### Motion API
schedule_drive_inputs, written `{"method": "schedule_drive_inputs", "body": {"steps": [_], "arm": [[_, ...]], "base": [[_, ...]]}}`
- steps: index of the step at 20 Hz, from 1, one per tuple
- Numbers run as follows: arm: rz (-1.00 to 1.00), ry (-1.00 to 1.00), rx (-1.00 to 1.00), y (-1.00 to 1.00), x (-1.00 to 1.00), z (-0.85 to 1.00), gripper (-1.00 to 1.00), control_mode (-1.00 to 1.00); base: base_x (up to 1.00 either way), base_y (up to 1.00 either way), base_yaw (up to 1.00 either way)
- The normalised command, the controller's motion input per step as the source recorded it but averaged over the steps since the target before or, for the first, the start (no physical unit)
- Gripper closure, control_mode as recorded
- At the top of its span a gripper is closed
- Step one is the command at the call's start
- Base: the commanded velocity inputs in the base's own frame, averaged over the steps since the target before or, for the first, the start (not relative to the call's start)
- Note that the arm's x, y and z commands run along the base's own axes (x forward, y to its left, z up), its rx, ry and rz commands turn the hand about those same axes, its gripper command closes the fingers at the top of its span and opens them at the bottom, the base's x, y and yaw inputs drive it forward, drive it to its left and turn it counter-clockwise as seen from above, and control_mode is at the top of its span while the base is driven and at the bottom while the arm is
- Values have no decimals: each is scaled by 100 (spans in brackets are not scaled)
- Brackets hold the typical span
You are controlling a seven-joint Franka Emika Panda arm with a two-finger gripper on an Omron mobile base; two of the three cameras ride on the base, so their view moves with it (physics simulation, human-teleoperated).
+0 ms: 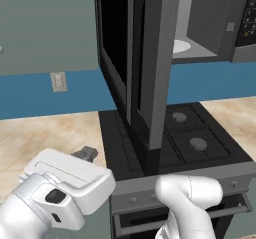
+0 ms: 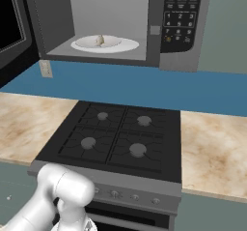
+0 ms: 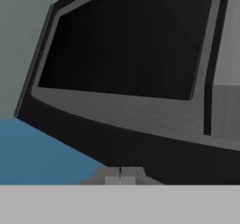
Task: Transport the fish from the fridge to the microwave and turn on the microwave.
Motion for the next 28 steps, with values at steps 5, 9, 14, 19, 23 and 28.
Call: {"method": "schedule_drive_inputs", "body": {"steps": [5, 9, 14, 19, 23, 28], "arm": [[-8, 0, 0, 17, 47, -12, 100, -100], [-9, 0, 0, 14, 49, -13, 100, -100], [-8, 0, 0, 10, 47, -9, 100, -100], [-5, 0, 0, 0, 54, -1, 100, -100], [-5, 0, 0, 0, 38, 0, 100, -100], [-5, 0, 0, -2, 9, 0, 100, -100]], "base": [[0, 0, 0], [0, 0, 0], [0, 0, 0], [0, 0, 0], [0, 0, 0], [0, 0, 0]]}}
